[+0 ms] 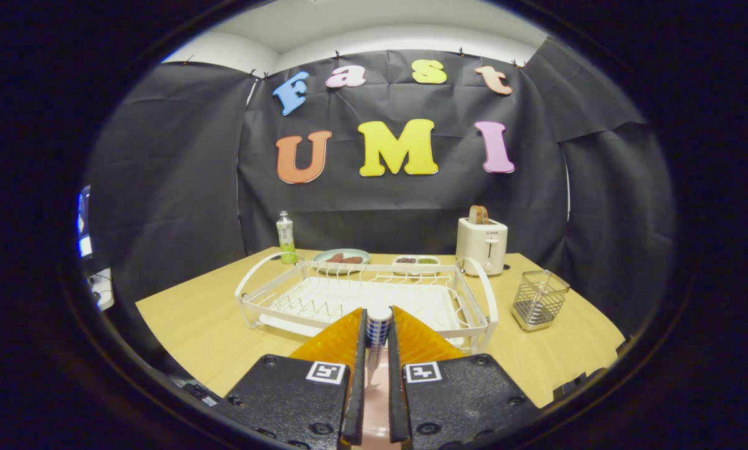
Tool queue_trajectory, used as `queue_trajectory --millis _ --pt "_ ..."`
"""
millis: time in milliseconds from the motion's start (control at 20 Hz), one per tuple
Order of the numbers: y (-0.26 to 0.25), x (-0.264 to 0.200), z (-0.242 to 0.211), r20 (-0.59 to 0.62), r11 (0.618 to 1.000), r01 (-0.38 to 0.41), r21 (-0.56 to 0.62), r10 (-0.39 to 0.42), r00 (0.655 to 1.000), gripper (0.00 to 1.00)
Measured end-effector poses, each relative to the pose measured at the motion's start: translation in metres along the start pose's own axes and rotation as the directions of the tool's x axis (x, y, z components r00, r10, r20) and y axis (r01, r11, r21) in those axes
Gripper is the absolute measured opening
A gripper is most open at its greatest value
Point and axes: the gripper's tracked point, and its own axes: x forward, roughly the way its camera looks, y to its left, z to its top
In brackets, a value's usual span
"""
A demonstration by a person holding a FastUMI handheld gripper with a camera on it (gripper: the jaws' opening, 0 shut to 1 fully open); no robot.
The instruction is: Take the plate from the dish rack, then take the spoon from the basket and place it into the plate.
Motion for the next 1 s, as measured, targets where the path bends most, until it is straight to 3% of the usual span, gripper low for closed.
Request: queue_trajectory --millis 100,200,350,500,800,1000 --pt "-0.011 -0.001 0.001 -0.033 1.0 0.027 0.012 -0.027 0.999 0.23" --pt "-0.022 -0.006 0.005 -0.057 0.998 0.054 0.03 -0.052 0.997 0.41" --pt "-0.041 -0.025 0.023 -0.013 0.995 0.085 0.056 -0.084 0.996 0.84" --pt "-0.055 -0.051 0.041 0.041 0.991 0.122 0.048 -0.124 0.991 0.99" --pt "-0.073 -0.12 0.073 0.138 0.983 0.18 0.04 -0.184 0.973 1.0" --pt "-0.076 -0.168 0.09 0.2 0.983 0.171 0.067 -0.181 0.963 1.0"
